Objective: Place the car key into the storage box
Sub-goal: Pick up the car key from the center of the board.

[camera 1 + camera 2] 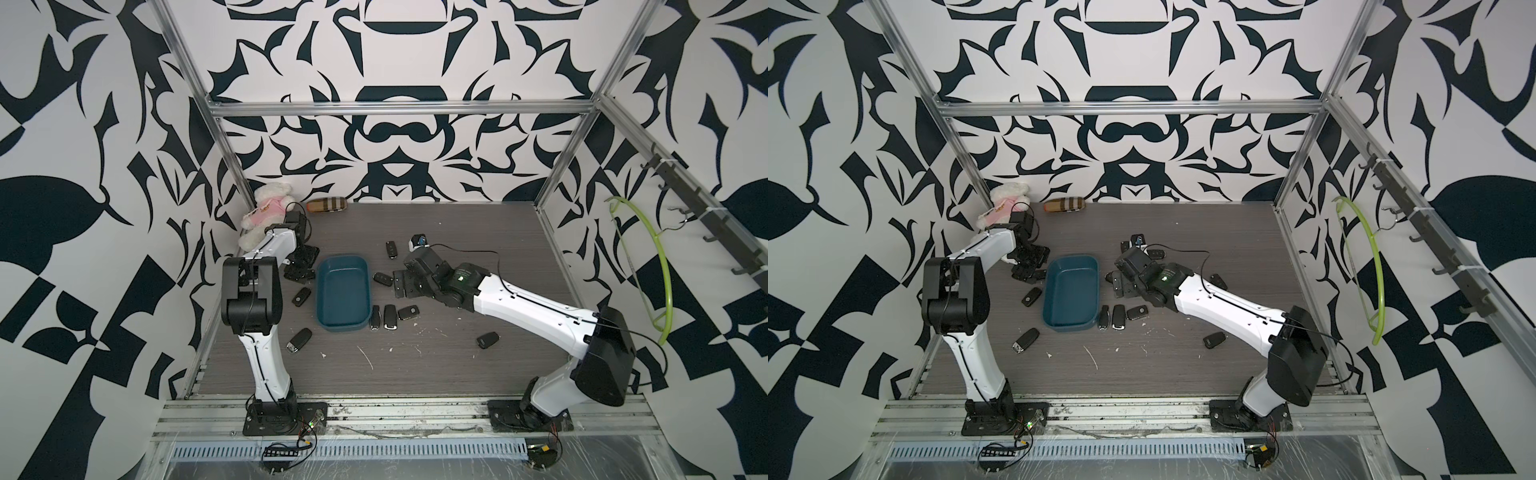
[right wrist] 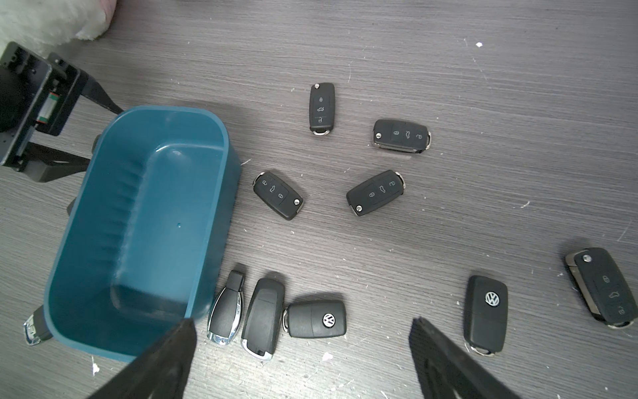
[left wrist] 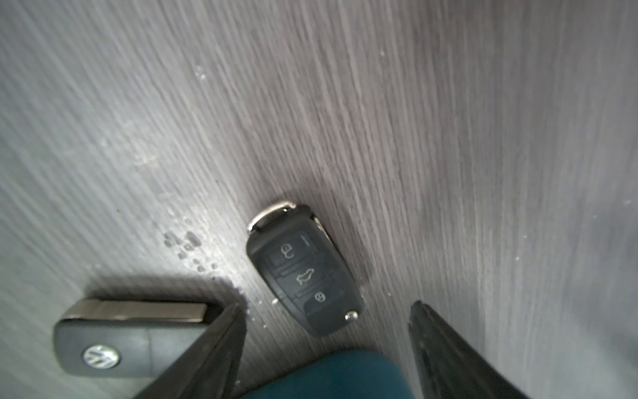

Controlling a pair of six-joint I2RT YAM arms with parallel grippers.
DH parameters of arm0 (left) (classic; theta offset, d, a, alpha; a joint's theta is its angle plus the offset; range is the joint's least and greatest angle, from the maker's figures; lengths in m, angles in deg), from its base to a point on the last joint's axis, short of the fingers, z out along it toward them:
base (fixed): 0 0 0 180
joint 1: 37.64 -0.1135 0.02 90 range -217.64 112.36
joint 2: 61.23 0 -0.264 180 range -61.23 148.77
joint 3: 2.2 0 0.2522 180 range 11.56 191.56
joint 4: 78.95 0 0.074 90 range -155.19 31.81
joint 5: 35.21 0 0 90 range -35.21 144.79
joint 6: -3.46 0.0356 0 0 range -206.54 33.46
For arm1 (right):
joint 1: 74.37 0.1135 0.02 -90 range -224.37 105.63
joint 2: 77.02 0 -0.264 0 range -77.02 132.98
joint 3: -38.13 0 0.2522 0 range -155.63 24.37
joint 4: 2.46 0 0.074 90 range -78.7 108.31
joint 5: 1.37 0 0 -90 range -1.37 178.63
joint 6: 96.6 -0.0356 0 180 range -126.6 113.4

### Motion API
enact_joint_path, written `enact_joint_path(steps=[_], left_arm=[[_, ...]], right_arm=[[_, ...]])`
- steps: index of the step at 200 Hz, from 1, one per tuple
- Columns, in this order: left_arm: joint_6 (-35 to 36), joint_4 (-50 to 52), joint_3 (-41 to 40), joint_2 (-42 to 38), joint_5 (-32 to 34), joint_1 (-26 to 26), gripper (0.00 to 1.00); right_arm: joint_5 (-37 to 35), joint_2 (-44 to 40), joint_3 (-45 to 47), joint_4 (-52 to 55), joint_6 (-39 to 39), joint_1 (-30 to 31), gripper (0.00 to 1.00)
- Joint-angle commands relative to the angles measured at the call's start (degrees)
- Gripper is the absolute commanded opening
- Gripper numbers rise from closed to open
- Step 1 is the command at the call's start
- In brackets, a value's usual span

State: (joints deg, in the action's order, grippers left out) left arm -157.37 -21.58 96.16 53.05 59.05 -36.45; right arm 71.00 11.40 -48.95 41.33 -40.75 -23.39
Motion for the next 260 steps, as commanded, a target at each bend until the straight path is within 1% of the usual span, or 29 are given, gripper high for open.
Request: enact_joint_path(steps=[1, 29, 46, 59, 80, 112, 135, 162, 194, 248, 251, 254, 260], left_arm=[[1.4, 3.0, 3.0, 2.6, 2.4, -0.2, 0.72], [3.7, 6.2, 6.5, 5.1, 4.6, -0.2, 0.66], [5.5, 7.2, 8.1, 6.5, 5.4, -0.2, 0.58], [7.0, 7.8, 9.1, 7.4, 5.5, -0.2, 0.55], [10.2, 8.9, 11.1, 9.1, 5.9, -0.2, 0.54], [17.1, 10.9, 13.7, 11.2, 5.1, -0.1, 0.54], [22.1, 10.5, 12.6, 10.6, 5.7, 0.0, 0.54], [26.1, 11.3, 12.0, 10.5, 5.7, 0.3, 0.55], [28.6, 11.8, 11.2, 9.7, 6.5, 1.7, 0.56], [28.7, 10.3, 9.1, 9.0, 5.8, 2.1, 0.54], [28.5, 10.2, 9.1, 9.0, 5.8, 2.1, 0.54], [28.5, 9.8, 8.9, 9.0, 5.7, 2.1, 0.51], [28.5, 9.4, 8.8, 9.1, 5.6, 2.1, 0.49]], right_arm=[[-0.7, -1.1, -0.2, 0.3, -0.6, 0.1, 0.99], [-0.9, -1.3, 0.1, 0.2, -0.7, 0.1, 0.99], [-1.0, -1.4, 0.2, 0.3, -0.9, 0.1, 0.99], [-0.9, -1.3, 0.3, 0.3, -1.0, 0.2, 0.99], [-0.8, -1.1, 0.2, 0.3, -1.2, 0.2, 0.98], [-0.5, -0.7, 0.2, 0.2, -1.4, 0.2, 0.98], [-0.5, -0.6, 0.2, 0.3, -1.4, 0.2, 0.98], [-0.4, -0.2, 0.2, 0.0, -1.4, 0.2, 0.98], [0.2, 0.6, -0.2, -0.2, -1.5, 0.2, 0.98], [0.6, 0.4, -0.1, -0.3, -1.5, 0.2, 0.97], [0.6, 0.4, -0.1, -0.4, -1.5, 0.3, 0.97], [0.6, 0.3, -0.1, -0.3, -1.5, 0.2, 0.97], [0.6, 0.2, 0.0, -0.2, -1.6, 0.2, 0.97]])
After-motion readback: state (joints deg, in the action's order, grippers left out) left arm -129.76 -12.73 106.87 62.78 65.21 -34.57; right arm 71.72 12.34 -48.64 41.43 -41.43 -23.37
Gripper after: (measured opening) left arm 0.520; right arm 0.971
